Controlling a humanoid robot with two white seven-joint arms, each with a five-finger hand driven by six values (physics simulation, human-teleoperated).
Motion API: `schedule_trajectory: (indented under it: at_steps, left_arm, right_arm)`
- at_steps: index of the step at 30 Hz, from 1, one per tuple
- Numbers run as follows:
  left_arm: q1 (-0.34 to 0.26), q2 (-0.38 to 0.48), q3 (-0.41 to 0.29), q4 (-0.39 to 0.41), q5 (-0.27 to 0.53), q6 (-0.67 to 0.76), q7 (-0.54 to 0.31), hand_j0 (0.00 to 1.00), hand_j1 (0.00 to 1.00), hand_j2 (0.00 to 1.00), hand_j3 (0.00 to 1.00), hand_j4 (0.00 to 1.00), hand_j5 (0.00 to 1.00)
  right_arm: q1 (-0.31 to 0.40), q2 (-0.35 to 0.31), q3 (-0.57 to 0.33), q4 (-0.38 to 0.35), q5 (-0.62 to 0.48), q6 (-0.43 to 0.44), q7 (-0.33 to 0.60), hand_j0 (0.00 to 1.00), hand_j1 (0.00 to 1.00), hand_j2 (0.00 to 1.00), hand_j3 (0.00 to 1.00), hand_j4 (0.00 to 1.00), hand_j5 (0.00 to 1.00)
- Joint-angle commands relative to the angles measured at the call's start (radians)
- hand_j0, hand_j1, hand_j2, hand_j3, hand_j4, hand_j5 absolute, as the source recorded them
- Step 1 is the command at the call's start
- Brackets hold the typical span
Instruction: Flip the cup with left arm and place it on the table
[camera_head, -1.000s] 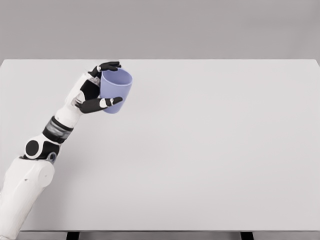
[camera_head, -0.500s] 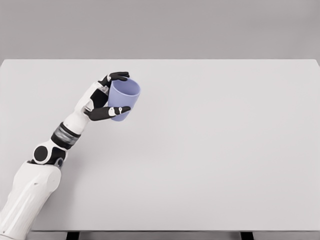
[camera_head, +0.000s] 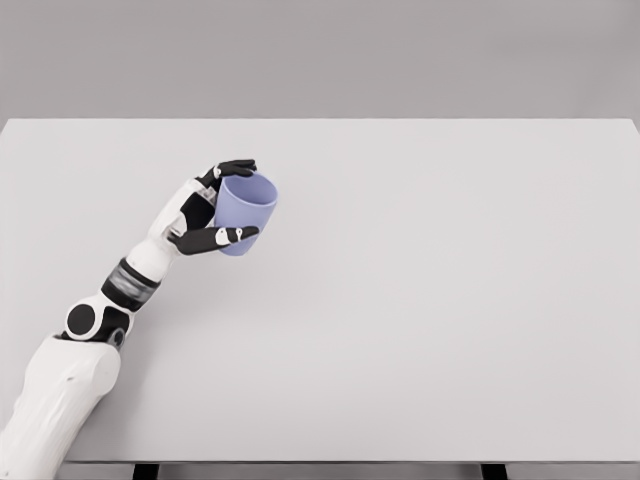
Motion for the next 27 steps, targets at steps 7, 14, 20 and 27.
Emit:
schedule_trajectory:
  at_steps: [7, 14, 20, 27]
  left_arm:
    - [0.002, 0.005, 0.0, 0.004, 0.003, 0.0, 0.0, 0.89, 0.89, 0.89, 0.89, 0.89, 0.89]
    - [0.0, 0.011, 0.008, 0.002, 0.004, 0.0, 0.0, 0.95, 0.95, 0.95, 0.95, 0.95, 0.95]
    - [0.002, 0.04, 0.02, -0.005, 0.007, 0.0, 0.0, 1.0, 1.0, 1.0, 1.0, 1.0, 1.0]
    - [0.015, 0.195, 0.097, -0.05, 0.019, 0.0, 0.0, 1.0, 1.0, 1.0, 1.0, 1.0, 1.0]
  right_arm:
    - [0.0, 0.0, 0.0, 0.0, 0.0, 0.0, 0.0, 1.0, 1.0, 1.0, 1.0, 1.0, 1.0]
    - [0.0, 0.0, 0.0, 0.0, 0.0, 0.0, 0.0, 1.0, 1.0, 1.0, 1.0, 1.0, 1.0]
    - [0.0, 0.0, 0.0, 0.0, 0.0, 0.0, 0.0, 1.0, 1.0, 1.0, 1.0, 1.0, 1.0]
    - [0.0, 0.0, 0.0, 0.0, 0.0, 0.0, 0.0, 1.0, 1.0, 1.0, 1.0, 1.0, 1.0]
